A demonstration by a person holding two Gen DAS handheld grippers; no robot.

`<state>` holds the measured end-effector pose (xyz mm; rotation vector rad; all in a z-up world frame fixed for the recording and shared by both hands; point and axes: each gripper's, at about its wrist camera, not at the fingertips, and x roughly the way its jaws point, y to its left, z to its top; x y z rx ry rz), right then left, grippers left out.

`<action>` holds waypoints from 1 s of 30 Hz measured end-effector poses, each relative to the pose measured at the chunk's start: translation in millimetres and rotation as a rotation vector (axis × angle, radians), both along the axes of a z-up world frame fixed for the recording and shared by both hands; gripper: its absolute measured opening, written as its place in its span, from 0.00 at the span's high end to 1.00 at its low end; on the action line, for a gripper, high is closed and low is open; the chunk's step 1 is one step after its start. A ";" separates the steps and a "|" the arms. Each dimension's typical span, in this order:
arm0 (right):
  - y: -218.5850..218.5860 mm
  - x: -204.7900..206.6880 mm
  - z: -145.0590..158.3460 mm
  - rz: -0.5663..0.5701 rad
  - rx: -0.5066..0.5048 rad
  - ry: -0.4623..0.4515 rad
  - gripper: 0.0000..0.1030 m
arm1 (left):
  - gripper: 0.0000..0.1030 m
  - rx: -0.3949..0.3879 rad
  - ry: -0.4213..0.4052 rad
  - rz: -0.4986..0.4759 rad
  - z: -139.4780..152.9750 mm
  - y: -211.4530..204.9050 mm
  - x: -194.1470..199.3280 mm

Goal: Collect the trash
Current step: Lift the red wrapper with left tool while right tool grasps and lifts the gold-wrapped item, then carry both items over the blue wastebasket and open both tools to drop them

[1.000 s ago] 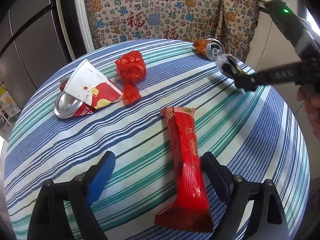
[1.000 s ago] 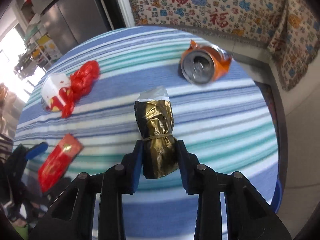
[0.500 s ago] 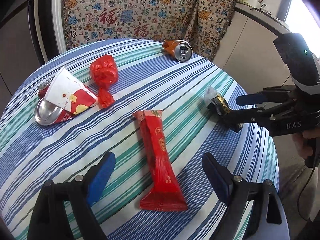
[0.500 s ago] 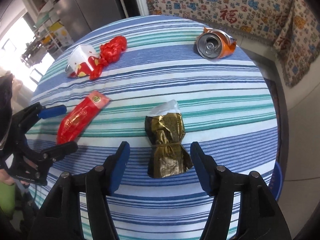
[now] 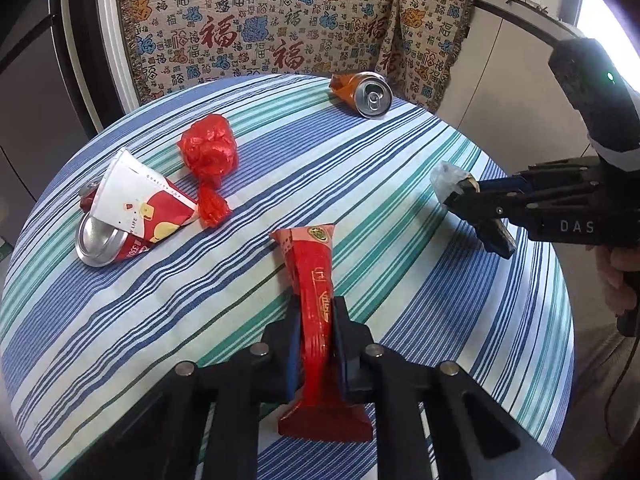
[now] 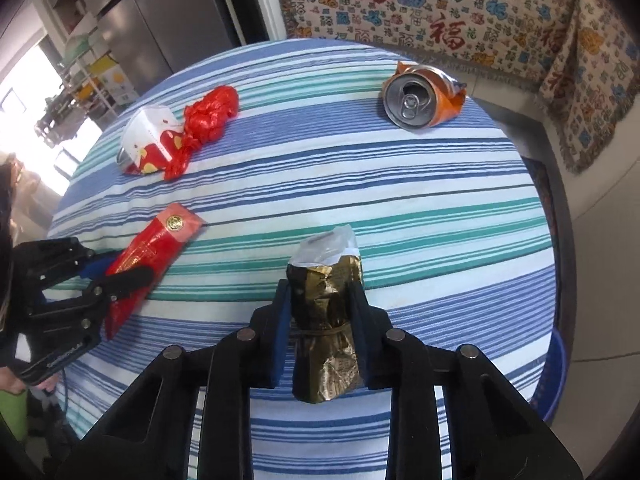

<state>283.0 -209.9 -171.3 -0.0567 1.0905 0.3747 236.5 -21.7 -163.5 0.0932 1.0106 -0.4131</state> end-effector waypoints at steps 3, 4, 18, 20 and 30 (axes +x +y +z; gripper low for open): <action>-13.8 -13.5 11.2 -0.016 0.037 -0.022 0.74 | 0.88 -0.060 -0.021 0.015 12.4 2.7 -5.0; -18.8 -17.4 14.1 -0.022 0.050 -0.027 0.74 | 0.89 -0.075 -0.028 0.015 17.2 1.9 -6.2; -95.2 -55.4 28.8 -0.157 0.149 -0.061 0.74 | 0.90 -0.134 -0.060 -0.073 43.5 -77.0 -17.1; -113.9 -61.7 31.6 -0.188 0.154 -0.072 0.74 | 0.90 -0.146 -0.059 -0.088 45.9 -90.6 -17.1; -227.4 -83.8 40.3 -0.411 0.137 -0.109 0.73 | 0.90 -0.200 -0.056 -0.234 63.7 -188.6 -18.8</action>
